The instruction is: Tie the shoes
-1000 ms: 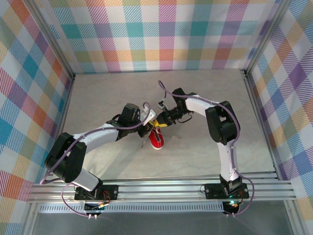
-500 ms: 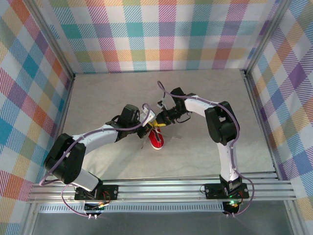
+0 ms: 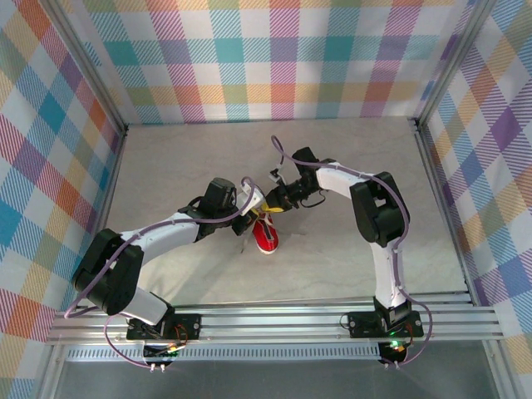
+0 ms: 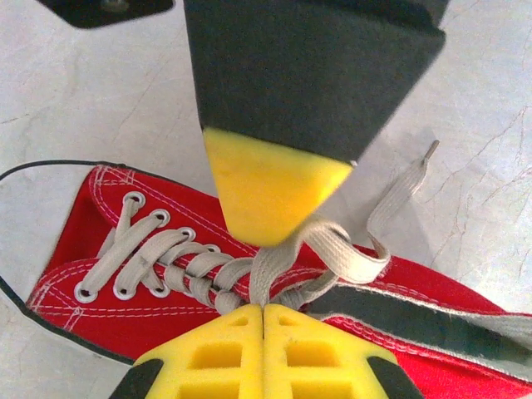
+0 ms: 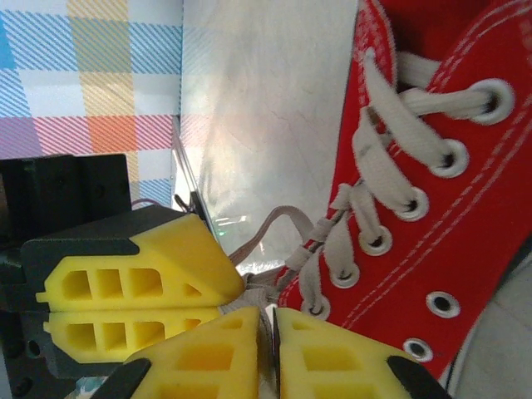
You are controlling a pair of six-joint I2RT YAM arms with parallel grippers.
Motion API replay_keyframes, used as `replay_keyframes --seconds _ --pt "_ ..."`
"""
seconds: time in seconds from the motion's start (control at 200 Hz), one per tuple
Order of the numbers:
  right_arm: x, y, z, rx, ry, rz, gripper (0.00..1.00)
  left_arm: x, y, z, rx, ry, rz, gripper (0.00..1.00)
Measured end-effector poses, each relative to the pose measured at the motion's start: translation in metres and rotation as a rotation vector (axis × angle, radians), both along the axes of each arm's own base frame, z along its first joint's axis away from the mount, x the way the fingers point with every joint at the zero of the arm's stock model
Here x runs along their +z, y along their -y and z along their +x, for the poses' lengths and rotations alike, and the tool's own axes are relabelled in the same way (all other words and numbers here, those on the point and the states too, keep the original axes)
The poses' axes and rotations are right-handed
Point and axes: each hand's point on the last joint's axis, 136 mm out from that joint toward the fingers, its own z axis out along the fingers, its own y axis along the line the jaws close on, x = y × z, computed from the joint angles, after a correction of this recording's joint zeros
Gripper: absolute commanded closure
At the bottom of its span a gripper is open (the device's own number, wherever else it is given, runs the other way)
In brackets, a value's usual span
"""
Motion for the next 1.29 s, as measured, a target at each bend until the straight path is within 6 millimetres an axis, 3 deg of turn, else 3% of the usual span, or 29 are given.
replay_keyframes --seconds 0.225,0.41,0.955,1.295 --pt "-0.003 0.003 0.004 -0.018 -0.003 -0.009 0.89 -0.002 0.001 -0.004 -0.015 -0.006 0.013 1.0" --pt "-0.004 0.004 0.002 -0.015 -0.009 -0.007 0.76 -0.003 0.002 -0.006 -0.025 -0.006 0.019 1.0" --pt "0.003 0.003 -0.008 0.023 -0.029 0.038 0.72 0.003 0.009 -0.005 -0.039 0.004 0.018 1.0" --pt "0.006 0.003 -0.012 0.041 -0.031 0.06 0.73 -0.004 0.008 -0.002 -0.032 -0.007 0.042 1.0"
